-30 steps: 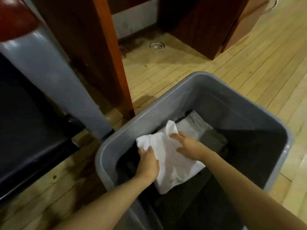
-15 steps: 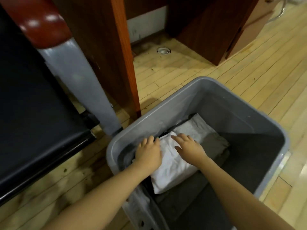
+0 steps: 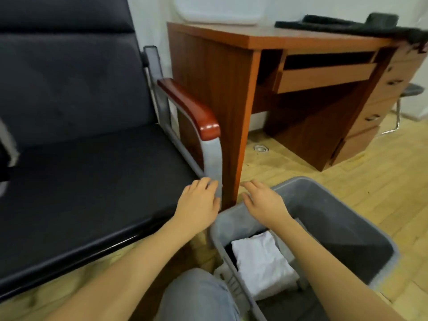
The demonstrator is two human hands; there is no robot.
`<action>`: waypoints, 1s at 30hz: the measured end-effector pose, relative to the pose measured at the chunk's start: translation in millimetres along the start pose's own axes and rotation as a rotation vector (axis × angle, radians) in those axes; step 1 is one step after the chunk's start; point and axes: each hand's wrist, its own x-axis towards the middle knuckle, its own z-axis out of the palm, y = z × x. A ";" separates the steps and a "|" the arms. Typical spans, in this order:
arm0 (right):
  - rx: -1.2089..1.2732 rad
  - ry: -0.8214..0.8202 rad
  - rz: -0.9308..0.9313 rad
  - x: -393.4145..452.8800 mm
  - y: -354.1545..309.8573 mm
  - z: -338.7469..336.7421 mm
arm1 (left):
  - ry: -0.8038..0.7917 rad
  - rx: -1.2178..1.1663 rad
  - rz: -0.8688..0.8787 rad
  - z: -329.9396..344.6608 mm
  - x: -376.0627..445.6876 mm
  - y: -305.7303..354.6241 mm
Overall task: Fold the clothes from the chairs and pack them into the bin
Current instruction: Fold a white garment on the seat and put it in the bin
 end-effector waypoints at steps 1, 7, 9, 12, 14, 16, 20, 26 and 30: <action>0.015 0.008 -0.040 5.4 -20.0 -6.1 | 0.023 -0.008 -0.028 -14.5 -11.6 -11.5; 0.024 0.091 -0.295 41.8 -158.1 -18.6 | 0.172 0.103 -0.195 -84.8 -89.8 -96.1; 0.037 0.072 -0.369 54.3 -209.6 -13.7 | 0.223 0.125 -0.264 -106.5 -120.3 -130.7; 0.092 0.054 -0.477 70.4 -290.2 -0.5 | 0.264 0.178 -0.395 -132.4 -169.2 -184.0; 0.149 0.021 -0.545 79.1 -344.8 11.4 | 0.259 0.208 -0.496 -146.2 -202.7 -216.4; 0.202 -0.017 -0.603 86.8 -396.9 25.7 | 0.303 0.237 -0.564 -155.8 -234.1 -248.5; 0.274 -0.083 -0.708 97.7 -486.5 60.7 | 0.267 0.254 -0.772 -165.5 -292.8 -302.7; 0.391 -0.233 -0.841 102.9 -591.7 111.4 | 0.339 0.359 -0.991 -168.3 -361.1 -379.6; 0.409 -0.383 -0.906 97.8 -645.3 139.2 | 0.380 0.392 -1.099 -167.4 -399.8 -419.2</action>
